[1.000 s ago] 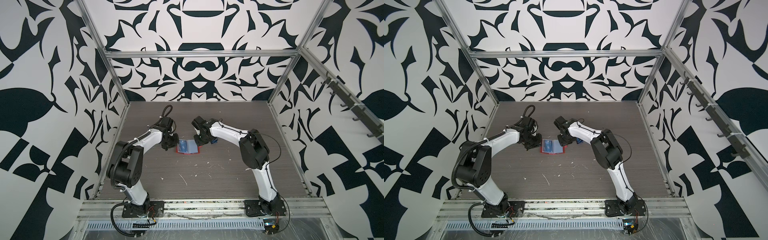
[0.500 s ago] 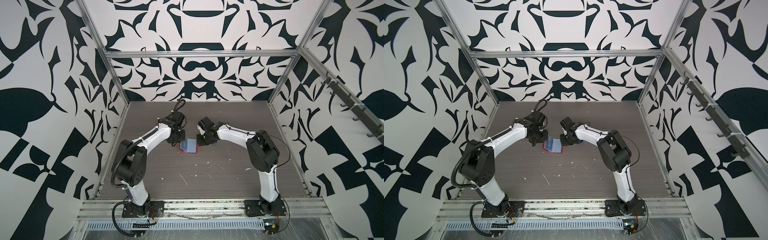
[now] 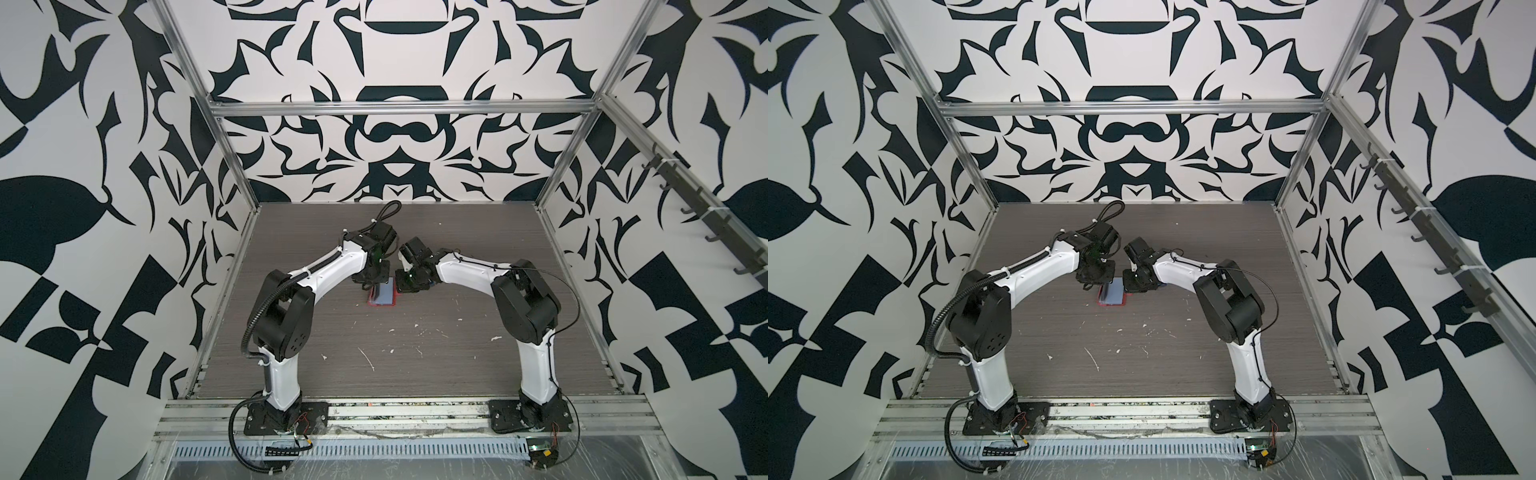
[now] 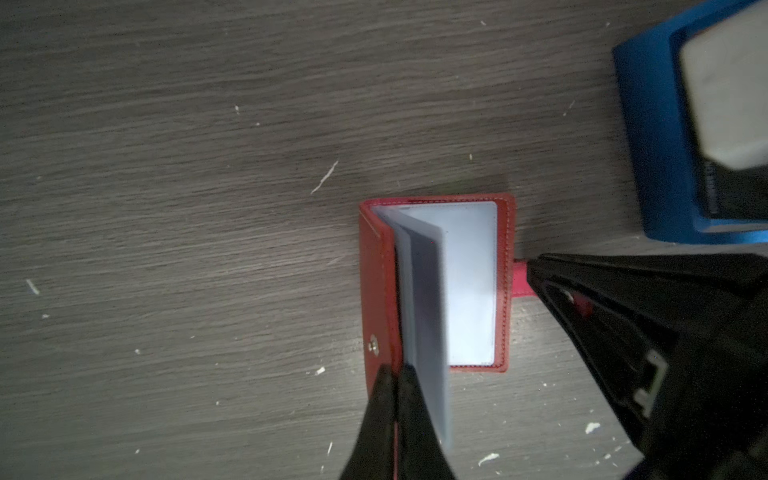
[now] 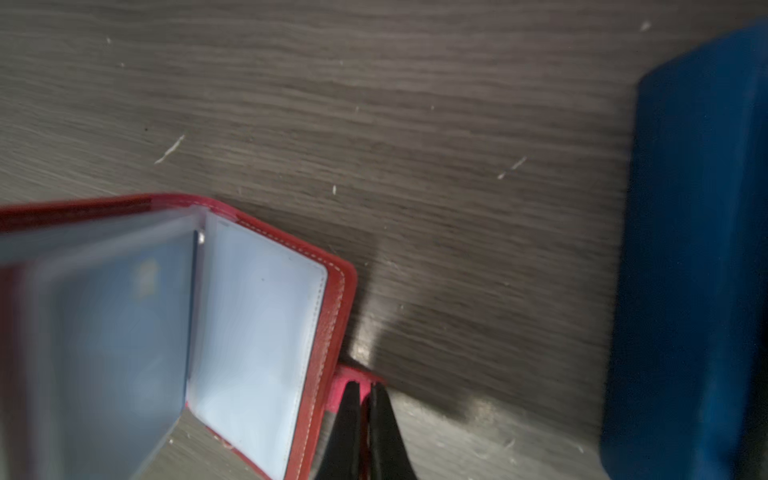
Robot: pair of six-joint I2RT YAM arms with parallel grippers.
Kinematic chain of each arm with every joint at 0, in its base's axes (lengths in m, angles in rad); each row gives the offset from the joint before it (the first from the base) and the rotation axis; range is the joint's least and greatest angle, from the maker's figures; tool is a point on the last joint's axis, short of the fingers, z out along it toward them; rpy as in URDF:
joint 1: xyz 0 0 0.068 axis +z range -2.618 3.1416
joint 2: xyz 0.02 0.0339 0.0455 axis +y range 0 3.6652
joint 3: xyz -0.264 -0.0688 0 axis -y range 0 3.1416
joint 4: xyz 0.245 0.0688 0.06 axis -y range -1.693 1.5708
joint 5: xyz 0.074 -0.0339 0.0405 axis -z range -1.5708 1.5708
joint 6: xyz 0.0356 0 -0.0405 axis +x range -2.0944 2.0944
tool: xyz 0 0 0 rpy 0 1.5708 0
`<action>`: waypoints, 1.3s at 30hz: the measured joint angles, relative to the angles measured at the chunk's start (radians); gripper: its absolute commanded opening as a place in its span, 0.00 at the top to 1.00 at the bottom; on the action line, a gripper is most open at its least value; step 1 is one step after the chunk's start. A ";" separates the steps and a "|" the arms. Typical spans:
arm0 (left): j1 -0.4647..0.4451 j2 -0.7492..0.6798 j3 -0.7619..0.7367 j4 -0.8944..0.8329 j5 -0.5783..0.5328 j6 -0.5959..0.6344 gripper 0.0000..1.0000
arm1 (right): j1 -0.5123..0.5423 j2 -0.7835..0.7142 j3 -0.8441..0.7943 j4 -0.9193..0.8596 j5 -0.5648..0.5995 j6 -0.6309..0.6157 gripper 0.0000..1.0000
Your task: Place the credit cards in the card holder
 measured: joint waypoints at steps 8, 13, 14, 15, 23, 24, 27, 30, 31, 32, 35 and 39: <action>-0.003 0.023 -0.016 0.072 0.096 -0.023 0.76 | -0.001 -0.004 -0.013 0.022 0.001 0.022 1.00; 0.007 0.045 -0.060 0.160 0.177 -0.053 0.68 | -0.002 -0.015 -0.025 0.030 0.001 0.029 1.00; 0.009 0.049 -0.074 0.180 0.196 -0.060 0.66 | -0.002 -0.019 -0.028 0.033 0.001 0.030 1.00; 0.011 0.051 -0.089 0.197 0.208 -0.069 0.64 | -0.002 -0.022 -0.031 0.035 0.001 0.032 1.00; 0.049 0.051 -0.178 0.307 0.285 -0.122 0.68 | -0.002 -0.032 -0.042 0.063 -0.007 0.044 1.00; 0.054 0.050 -0.189 0.323 0.294 -0.131 0.71 | -0.002 -0.032 -0.044 0.068 -0.012 0.046 1.00; 0.069 0.044 -0.213 0.354 0.317 -0.148 0.82 | -0.002 -0.032 -0.053 0.089 -0.033 0.051 1.00; 0.078 0.042 -0.230 0.378 0.333 -0.161 0.90 | -0.002 -0.032 -0.063 0.118 -0.064 0.066 1.00; 0.080 0.041 -0.234 0.383 0.336 -0.164 0.92 | -0.004 -0.032 -0.066 0.127 -0.075 0.072 1.00; 0.081 0.041 -0.237 0.388 0.340 -0.167 0.93 | -0.006 -0.032 -0.071 0.140 -0.088 0.077 1.00; 0.082 0.040 -0.240 0.397 0.349 -0.173 0.97 | -0.011 -0.032 -0.084 0.178 -0.123 0.099 1.00; 0.082 0.040 -0.241 0.401 0.350 -0.175 0.99 | -0.017 -0.032 -0.095 0.229 -0.173 0.129 1.00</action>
